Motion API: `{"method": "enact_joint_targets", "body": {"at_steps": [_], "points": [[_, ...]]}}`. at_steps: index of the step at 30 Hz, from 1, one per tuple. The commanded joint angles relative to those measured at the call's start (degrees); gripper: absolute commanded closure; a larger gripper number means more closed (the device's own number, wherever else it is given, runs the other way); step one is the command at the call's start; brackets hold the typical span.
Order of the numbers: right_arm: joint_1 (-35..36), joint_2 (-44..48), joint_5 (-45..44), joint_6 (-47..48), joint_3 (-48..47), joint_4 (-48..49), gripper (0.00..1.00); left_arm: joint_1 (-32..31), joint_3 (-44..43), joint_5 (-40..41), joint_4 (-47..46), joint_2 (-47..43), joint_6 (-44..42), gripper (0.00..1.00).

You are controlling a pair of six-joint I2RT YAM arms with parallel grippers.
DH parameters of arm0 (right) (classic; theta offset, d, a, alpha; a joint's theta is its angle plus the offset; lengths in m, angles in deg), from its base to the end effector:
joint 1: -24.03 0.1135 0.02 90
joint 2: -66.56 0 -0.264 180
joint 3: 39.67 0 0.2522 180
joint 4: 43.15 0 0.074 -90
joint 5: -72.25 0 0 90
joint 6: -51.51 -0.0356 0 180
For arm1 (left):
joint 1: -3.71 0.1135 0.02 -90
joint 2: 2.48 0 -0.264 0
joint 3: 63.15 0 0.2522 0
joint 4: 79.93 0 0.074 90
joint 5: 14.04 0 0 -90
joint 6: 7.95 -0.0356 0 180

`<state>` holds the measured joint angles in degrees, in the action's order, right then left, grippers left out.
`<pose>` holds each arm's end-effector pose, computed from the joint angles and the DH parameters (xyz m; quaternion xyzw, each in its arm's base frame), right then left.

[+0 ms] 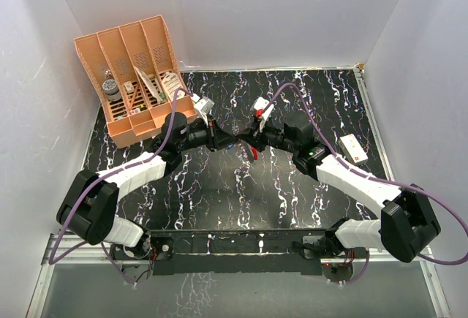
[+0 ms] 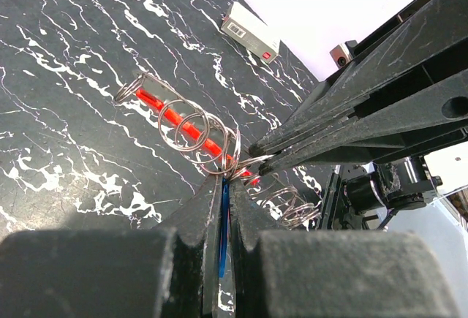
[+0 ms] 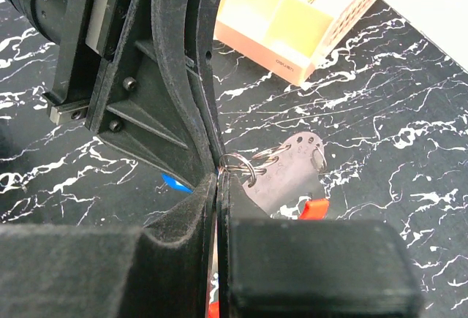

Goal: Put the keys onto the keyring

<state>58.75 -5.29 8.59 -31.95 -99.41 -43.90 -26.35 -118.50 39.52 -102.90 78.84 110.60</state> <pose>0.2274 0.1768 0.2879 -0.4012 0.6624 0.3206 0.5454 0.2572 -0.1733 0.2587 0.2243 0.6861 -0.5178 0.4592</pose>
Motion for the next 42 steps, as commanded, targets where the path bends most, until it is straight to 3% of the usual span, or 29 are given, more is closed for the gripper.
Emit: {"method": "enact_joint_targets", "body": {"at_steps": [1, 16, 28, 42], "points": [[0.3, 0.1, 3.3, -2.6, -3.3, 6.7, 1.0, 0.2, -1.4, -0.4, -2.1, -0.7, 0.1, 1.0], [0.3, -0.9, 2.3, -9.7, -1.9, 11.8, 1.0, 0.2, -0.1, 2.1, -3.1, -2.6, 0.3, 1.0], [0.3, -0.2, 2.5, -10.5, -3.6, 7.3, 1.0, 0.1, 3.0, 11.4, -1.8, -8.0, -2.2, 1.0], [0.3, 0.7, 1.9, -9.0, -5.0, 2.8, 1.0, 0.1, 5.2, 15.2, -3.8, -10.5, -3.1, 1.0]]}}
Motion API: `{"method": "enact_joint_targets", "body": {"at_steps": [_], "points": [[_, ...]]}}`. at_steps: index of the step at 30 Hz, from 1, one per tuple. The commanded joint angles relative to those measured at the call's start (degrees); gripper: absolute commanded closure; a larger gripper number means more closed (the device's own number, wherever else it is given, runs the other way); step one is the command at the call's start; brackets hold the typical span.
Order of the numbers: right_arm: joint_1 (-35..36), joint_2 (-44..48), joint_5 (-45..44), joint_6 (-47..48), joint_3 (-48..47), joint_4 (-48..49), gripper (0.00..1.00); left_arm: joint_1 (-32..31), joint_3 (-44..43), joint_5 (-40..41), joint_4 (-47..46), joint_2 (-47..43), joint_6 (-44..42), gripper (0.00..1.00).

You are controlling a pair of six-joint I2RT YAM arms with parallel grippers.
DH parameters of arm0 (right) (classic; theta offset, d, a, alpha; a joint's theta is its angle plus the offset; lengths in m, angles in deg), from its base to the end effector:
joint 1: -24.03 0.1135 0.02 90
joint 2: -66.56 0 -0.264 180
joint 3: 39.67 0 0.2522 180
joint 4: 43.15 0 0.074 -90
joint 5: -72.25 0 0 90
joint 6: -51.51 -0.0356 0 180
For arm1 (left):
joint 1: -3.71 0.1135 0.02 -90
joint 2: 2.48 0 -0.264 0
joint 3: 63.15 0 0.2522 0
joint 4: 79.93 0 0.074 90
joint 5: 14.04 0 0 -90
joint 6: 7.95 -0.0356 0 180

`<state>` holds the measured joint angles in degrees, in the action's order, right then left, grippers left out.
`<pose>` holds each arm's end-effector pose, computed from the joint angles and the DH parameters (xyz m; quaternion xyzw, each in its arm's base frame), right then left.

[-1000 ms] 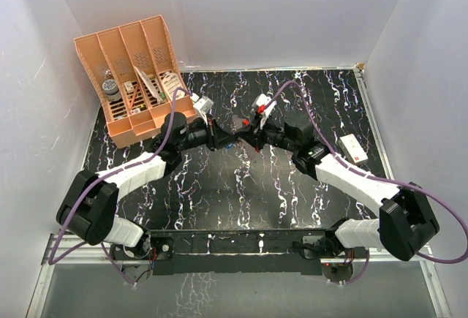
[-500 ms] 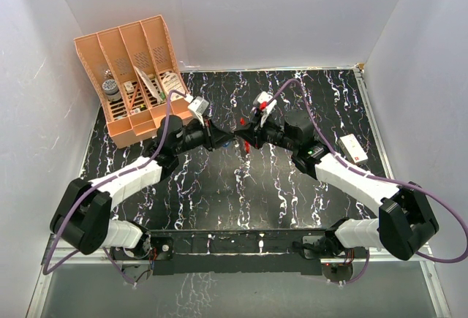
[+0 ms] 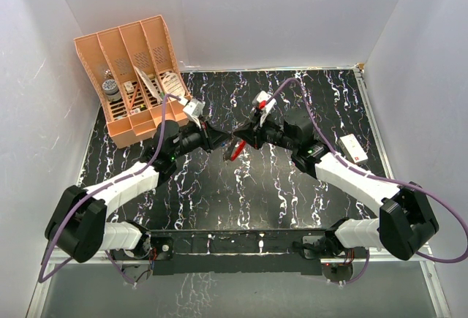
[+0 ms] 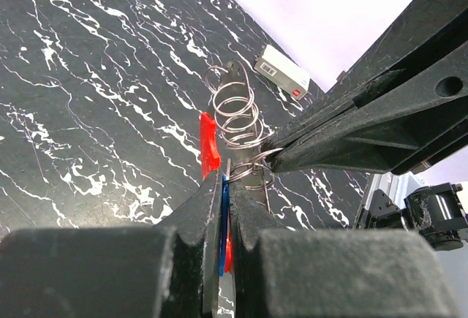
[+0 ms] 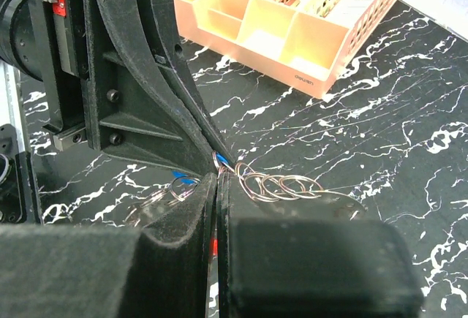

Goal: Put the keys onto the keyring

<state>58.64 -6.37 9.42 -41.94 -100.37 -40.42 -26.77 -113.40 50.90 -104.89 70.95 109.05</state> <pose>0.2321 0.1799 0.2950 -0.3454 0.6739 0.3743 0.5353 0.2360 -0.1564 0.2706 0.1763 0.6744 -0.4694 0.5420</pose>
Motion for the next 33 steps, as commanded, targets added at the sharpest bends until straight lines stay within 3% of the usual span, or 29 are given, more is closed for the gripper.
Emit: {"method": "enact_joint_targets", "body": {"at_steps": [1, 12, 28, 33], "points": [[0.4, 1.8, 0.8, 1.6, -4.3, -1.6, 1.0, 0.5, 0.1, 3.9, -1.5, -2.8, -1.7, 1.0], [0.4, -1.4, 1.3, 8.9, -12.8, -16.1, 1.0, 0.6, -3.1, 1.0, 5.0, -2.2, -4.9, 1.0], [0.4, -13.2, 1.4, 18.1, -29.7, -46.1, 1.0, 0.3, -3.3, -0.2, 9.7, 1.5, -7.1, 1.0], [0.6, -14.6, 0.1, 18.6, -31.1, -49.5, 1.0, 0.2, -4.1, 0.2, 11.5, 2.8, -8.4, 1.0]]}}
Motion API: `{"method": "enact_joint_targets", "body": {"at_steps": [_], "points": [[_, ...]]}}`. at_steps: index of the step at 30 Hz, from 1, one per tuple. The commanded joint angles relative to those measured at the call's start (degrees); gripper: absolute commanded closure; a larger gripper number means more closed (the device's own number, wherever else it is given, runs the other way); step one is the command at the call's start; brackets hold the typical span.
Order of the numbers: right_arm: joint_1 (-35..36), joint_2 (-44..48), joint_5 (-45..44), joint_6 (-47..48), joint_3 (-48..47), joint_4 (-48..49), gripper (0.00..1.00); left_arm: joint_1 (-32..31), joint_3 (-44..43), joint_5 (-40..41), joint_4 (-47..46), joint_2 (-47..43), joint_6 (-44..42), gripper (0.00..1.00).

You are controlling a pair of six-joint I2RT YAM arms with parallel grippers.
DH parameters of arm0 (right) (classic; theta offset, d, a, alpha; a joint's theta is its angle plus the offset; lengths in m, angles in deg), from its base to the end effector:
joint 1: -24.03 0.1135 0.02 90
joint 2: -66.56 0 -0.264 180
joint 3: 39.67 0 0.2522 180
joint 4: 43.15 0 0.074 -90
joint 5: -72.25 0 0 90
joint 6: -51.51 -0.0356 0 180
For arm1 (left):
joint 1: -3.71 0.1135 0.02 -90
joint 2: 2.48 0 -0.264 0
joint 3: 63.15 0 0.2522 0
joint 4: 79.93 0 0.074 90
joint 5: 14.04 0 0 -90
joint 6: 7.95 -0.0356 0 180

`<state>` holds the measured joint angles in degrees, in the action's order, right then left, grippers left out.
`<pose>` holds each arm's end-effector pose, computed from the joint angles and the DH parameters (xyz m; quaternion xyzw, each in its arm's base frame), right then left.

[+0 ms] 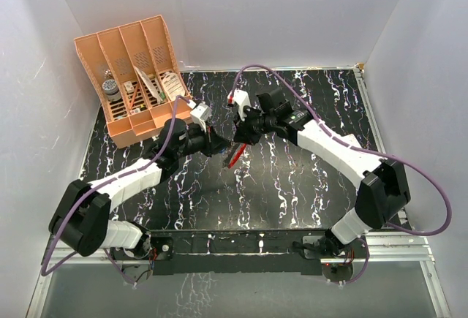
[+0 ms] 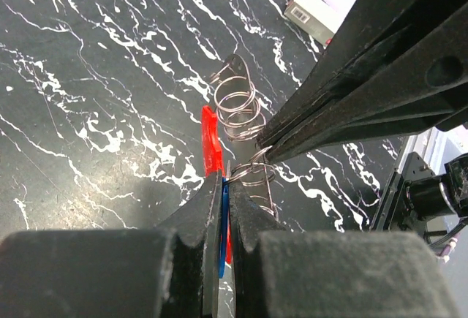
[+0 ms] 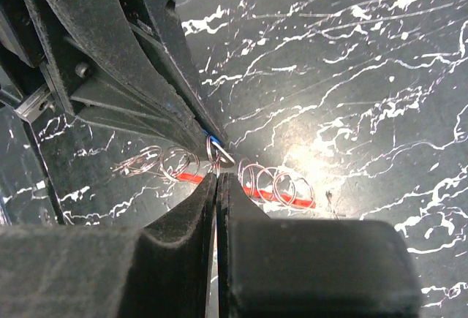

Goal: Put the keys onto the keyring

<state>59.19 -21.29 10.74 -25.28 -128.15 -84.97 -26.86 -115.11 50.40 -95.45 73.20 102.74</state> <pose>0.2694 0.2105 0.3107 -0.4544 0.7635 0.2962 0.3505 0.2424 -0.1610 0.2527 0.2078 0.7219 -0.4269 0.5034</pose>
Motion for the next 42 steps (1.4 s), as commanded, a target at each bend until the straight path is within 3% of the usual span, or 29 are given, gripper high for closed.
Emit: {"method": "enact_joint_targets", "body": {"at_steps": [1, 14, 26, 42], "points": [[0.1, 0.1, -1.3, 2.1, -3.5, -5.4, 1.0, 0.2, -2.5, 0.6, 2.1, 0.7, -2.0, 1.0], [2.5, -8.0, -2.4, 4.6, -11.8, -15.7, 1.0, -1.0, -3.8, 0.4, 3.2, 2.0, -3.0, 1.0], [3.2, -7.5, -3.8, 4.4, -11.9, -16.9, 1.0, -1.0, -3.9, 3.7, 3.6, 1.0, -2.9, 0.99], [4.7, -13.8, 0.4, 2.0, -16.0, -22.9, 1.0, -0.9, -2.0, 4.1, 0.8, -0.4, -2.4, 1.0]]}}
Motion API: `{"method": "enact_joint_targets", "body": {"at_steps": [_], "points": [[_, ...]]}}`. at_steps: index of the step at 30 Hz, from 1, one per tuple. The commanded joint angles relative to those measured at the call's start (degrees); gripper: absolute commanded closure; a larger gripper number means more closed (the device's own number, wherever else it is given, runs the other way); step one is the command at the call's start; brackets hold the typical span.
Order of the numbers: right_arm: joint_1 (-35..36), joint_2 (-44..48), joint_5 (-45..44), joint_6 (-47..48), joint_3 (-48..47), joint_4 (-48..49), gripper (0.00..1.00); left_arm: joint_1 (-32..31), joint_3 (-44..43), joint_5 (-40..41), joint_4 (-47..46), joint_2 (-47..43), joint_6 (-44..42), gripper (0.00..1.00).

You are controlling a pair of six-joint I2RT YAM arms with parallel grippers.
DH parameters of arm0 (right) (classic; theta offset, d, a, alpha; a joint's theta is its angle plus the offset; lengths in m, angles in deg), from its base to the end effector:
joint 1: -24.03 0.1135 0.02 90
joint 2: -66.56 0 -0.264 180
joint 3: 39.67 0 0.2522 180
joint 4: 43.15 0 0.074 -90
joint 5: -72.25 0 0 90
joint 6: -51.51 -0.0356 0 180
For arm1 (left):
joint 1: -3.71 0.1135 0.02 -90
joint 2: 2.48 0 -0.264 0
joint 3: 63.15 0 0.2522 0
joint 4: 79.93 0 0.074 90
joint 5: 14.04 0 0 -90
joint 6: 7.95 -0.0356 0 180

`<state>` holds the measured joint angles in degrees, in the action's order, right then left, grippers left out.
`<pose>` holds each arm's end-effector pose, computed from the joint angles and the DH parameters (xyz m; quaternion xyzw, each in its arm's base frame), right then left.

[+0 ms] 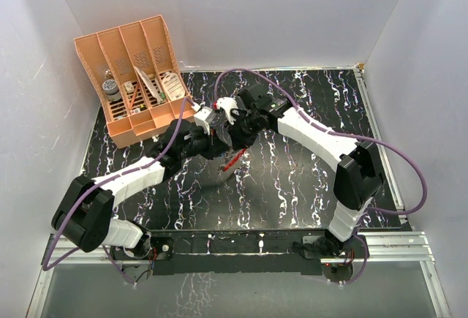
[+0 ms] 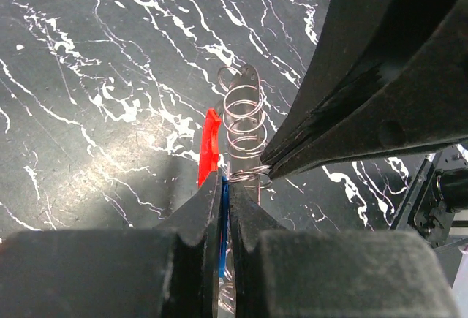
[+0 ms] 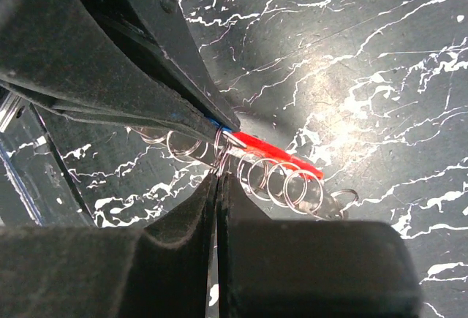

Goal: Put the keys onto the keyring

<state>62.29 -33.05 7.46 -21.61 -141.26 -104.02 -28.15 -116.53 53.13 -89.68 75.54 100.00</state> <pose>0.2819 0.2416 0.2916 -0.4870 0.8063 0.2551 0.2182 0.2455 -0.1689 0.2392 0.2138 0.7568 -0.3939 0.4758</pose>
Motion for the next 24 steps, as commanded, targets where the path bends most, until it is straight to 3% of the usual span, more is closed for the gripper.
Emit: {"method": "enact_joint_targets", "body": {"at_steps": [1, 11, 18, 24], "points": [[1.7, -2.2, 3.7, -1.8, -3.1, -3.8, 1.0, 0.4, -0.4, 1.2, -5.3, -2.8, 0.6, 1.0], [2.4, -3.5, 0.8, -3.1, -8.6, -3.0, 1.0, 0.3, 1.5, 2.2, -7.7, -4.7, 2.5, 1.0], [2.3, 0.9, 0.2, -5.7, -5.0, 5.2, 0.76, 0.3, 2.5, 4.5, -9.5, -6.7, 4.2, 1.0], [1.9, 5.1, -2.2, -8.0, -3.3, 10.0, 0.68, 0.3, 2.2, 5.0, -10.1, -7.1, 4.7, 1.0]]}}
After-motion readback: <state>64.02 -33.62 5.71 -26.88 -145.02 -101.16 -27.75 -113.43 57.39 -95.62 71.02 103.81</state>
